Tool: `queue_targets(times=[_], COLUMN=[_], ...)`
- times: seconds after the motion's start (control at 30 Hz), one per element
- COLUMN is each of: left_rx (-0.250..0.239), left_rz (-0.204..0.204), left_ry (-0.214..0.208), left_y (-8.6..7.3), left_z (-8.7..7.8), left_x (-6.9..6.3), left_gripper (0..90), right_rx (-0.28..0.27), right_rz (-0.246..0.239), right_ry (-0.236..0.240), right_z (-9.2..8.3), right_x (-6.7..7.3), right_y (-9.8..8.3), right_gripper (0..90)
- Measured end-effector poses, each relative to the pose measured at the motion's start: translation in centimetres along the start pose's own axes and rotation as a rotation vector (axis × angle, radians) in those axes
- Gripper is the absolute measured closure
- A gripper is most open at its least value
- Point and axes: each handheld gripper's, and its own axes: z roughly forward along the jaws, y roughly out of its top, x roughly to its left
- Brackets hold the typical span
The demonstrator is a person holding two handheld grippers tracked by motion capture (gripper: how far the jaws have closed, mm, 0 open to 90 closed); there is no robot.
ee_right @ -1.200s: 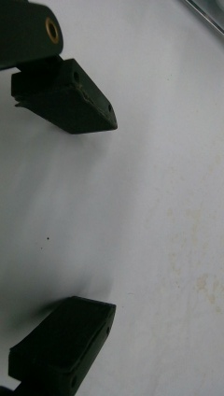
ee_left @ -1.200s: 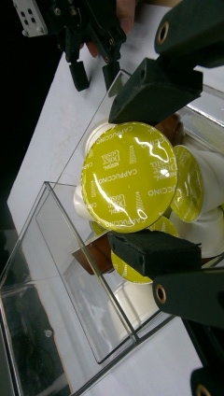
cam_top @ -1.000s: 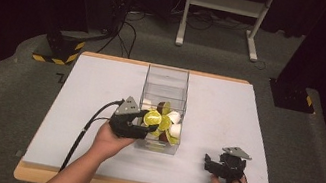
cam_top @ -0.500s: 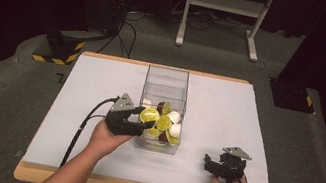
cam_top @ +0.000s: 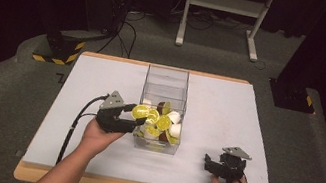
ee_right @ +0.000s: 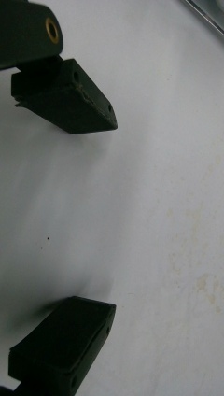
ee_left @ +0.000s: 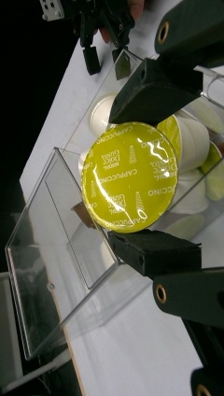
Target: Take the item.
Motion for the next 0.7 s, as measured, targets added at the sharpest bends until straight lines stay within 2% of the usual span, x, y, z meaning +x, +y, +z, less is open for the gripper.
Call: queue_targets(times=[0.1, 0.17, 0.53, 0.63, 0.7], left_rx=[-0.005, 0.001, -0.012, -0.012, -0.021], left_rz=[-0.014, -0.005, -0.023, -0.014, -0.027], left_ry=[0.012, 0.017, 0.047, 0.056, 0.063], left_y=[-0.2, -0.3, -0.4, -0.3, -0.4], left_z=[-0.3, -0.4, -1.6, -1.9, -2.0], left_x=[0.6, 0.9, 2.3, 2.8, 2.9], left_gripper=[37.9, 37.9, 37.9, 37.9, 37.9], right_rx=[0.0, 0.0, 0.0, 0.0, 0.0], right_rz=[0.0, 0.0, -0.001, 0.0, 0.0], right_ry=[0.0, 0.0, 0.001, 0.001, 0.0], right_z=[0.0, 0.0, 0.0, 0.0, 0.0], right_x=[0.0, 0.0, 0.0, 0.0, 0.0], right_y=[0.0, 0.0, 0.0, 0.0, 0.0], right_gripper=[11.2, 11.2, 11.2, 11.2, 11.2])
